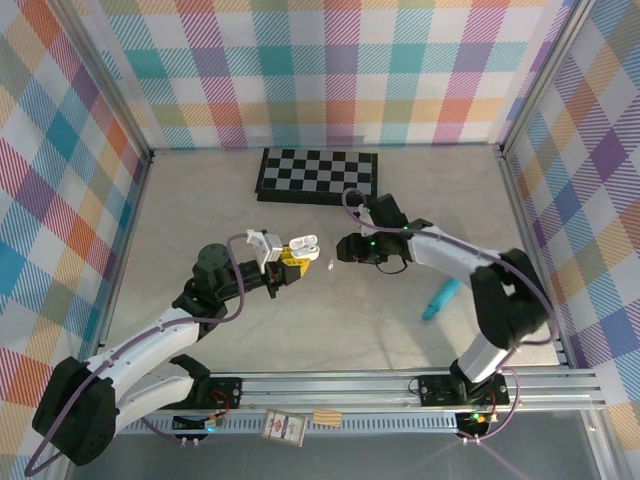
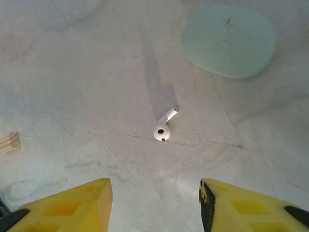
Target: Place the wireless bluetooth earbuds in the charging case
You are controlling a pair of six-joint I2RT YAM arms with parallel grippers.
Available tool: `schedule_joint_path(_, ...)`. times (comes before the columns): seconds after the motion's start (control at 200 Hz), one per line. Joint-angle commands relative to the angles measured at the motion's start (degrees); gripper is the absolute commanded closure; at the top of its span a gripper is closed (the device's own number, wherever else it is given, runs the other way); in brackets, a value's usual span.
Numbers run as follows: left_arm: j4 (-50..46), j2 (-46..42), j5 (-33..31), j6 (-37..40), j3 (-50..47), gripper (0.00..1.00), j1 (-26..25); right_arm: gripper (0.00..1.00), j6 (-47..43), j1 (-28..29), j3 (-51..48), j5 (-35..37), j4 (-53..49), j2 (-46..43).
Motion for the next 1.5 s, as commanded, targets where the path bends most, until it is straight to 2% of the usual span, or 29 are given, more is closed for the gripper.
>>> schedule_joint_path(0.0, 0.02, -1.11, 0.82, 0.40, -0.58, 1.00, 0.41, 0.50, 0.65, 1.05, 6.05, -6.15, -0.58, 6.26)
schedule_joint_path(0.2, 0.13, -0.93, 1.60, 0.44, -0.49, 1.00, 0.36, 0.49, -3.76, 2.47, 14.23, -7.78, -1.93, 15.55)
schedule_joint_path(0.42, 0.06, -0.71, 1.77, 0.44, -0.17, 1.00, 0.41, 0.47, -9.60, 2.92, 21.87, -6.36, -7.43, 22.63)
schedule_joint_path(0.61, 0.54, 0.21, 2.13, 0.49, 0.06, 1.00, 0.36, 0.45, -13.81, 3.34, 23.23, -4.44, -11.50, 25.19)
schedule_joint_path(0.78, 1.22, 1.37, 2.66, 0.44, 0.63, 1.00, 0.36, 0.44, -16.00, 5.03, 21.95, -1.61, -14.60, 24.12)
schedule_joint_path(1.305, 1.22, 1.10, 2.73, 0.70, 1.09, 1.00, 0.36, 0.47, -14.83, 7.16, 10.17, -1.07, -15.38, 12.20)
schedule_joint_path(1.495, 2.20, 0.34, 0.98, 0.93, 0.12, 1.00, 0.36, 0.47, -14.88, 7.58, 11.84, 5.15, -17.99, 10.27)
